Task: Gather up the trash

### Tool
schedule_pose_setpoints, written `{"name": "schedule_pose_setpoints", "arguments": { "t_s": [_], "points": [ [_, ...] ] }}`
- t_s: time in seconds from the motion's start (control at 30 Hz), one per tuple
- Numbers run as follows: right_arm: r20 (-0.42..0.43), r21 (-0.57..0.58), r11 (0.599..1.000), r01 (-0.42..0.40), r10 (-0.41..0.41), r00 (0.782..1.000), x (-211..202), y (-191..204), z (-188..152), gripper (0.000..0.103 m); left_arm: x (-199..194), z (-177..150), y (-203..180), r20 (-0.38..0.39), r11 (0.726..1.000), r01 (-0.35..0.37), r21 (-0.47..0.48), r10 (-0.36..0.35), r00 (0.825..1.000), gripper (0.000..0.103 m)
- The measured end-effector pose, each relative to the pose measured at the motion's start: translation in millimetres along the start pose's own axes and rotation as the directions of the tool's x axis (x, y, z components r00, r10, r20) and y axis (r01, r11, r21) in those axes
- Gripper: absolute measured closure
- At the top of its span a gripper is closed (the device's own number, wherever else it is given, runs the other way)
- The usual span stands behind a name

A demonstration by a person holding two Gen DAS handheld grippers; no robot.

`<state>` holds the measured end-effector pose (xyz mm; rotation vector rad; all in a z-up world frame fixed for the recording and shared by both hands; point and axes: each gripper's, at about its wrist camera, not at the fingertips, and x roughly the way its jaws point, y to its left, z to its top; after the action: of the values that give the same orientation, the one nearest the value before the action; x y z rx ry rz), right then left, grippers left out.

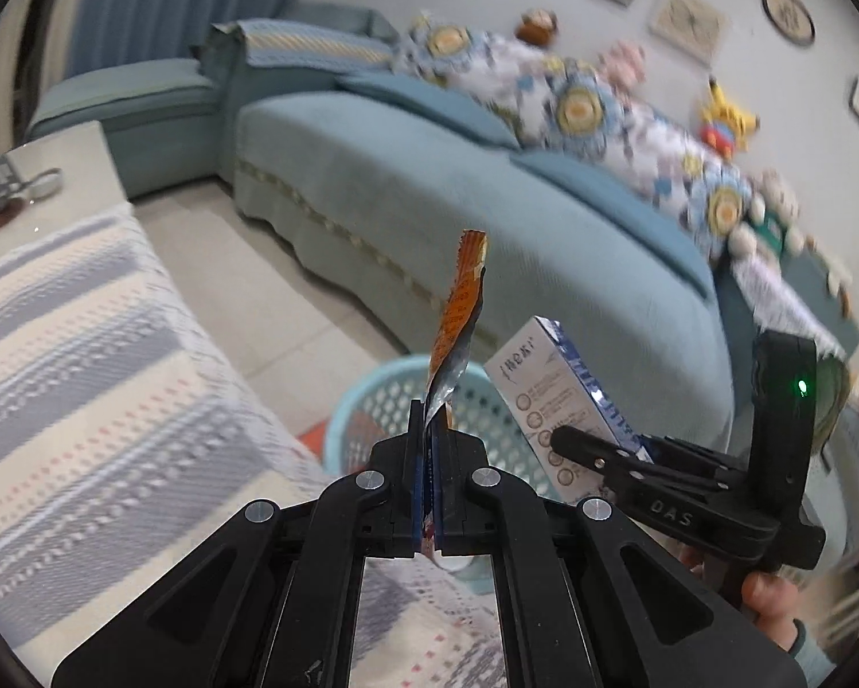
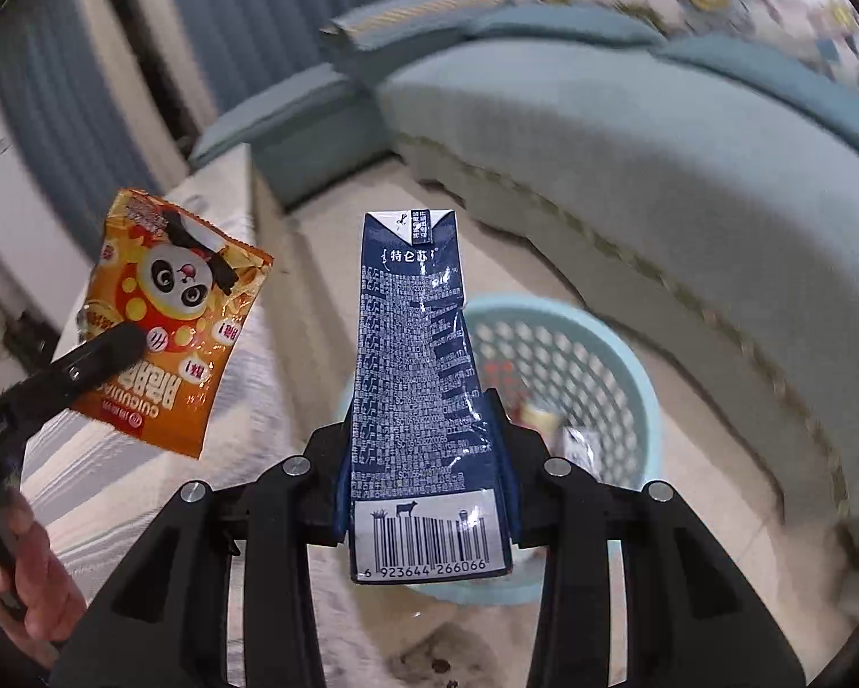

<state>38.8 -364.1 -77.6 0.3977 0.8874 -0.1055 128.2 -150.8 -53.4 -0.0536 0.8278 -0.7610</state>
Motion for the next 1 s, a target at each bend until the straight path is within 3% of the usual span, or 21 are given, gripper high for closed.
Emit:
{"name": "schedule_pose_setpoints", "arguments": {
  "t_s": [0.17,0.23,0.3,0.33,0.57,0.73,0.9,1.0],
  "points": [
    [-0.034,0.051,0.999,0.017,-0.015,0.999,26,-22,-14,0.067,43,-10,-11,-0.095,0.997,-0.034,0.067,0.04,0.995,0.103],
    [-0.04,0.07,0.997,0.031,-0.028,0.999,35,-28,-16,0.067,52,-11,-11,-0.119,0.997,-0.031,0.073,0.039,0.992,0.097],
    [-0.037,0.075,0.997,0.035,-0.032,0.999,41,-30,-15,0.062,55,-10,-12,-0.118,0.996,-0.049,0.072,0.057,0.991,0.061],
    [-0.038,0.075,0.997,0.036,-0.033,0.999,43,-31,-15,0.062,54,-9,-12,-0.103,0.995,-0.064,0.075,0.071,0.992,0.057],
    [-0.032,0.088,0.995,0.057,-0.054,0.998,31,-32,-24,0.062,42,-14,-7,-0.097,0.992,-0.084,0.091,0.092,0.991,0.056],
    [0.014,0.037,0.996,0.076,-0.076,0.997,3,-10,-18,0.062,7,-9,-6,-0.046,0.993,-0.089,0.082,0.093,0.995,0.056],
    [0.138,-0.03,0.998,0.046,-0.042,0.99,-58,37,-4,0.061,-67,-4,-14,0.096,0.993,-0.101,0.052,0.096,0.991,0.049],
    [0.224,-0.059,0.997,0.052,-0.038,0.974,-94,65,-7,0.049,-115,-11,-19,0.191,0.991,-0.131,0.031,0.123,0.974,0.047]
  ]
}}
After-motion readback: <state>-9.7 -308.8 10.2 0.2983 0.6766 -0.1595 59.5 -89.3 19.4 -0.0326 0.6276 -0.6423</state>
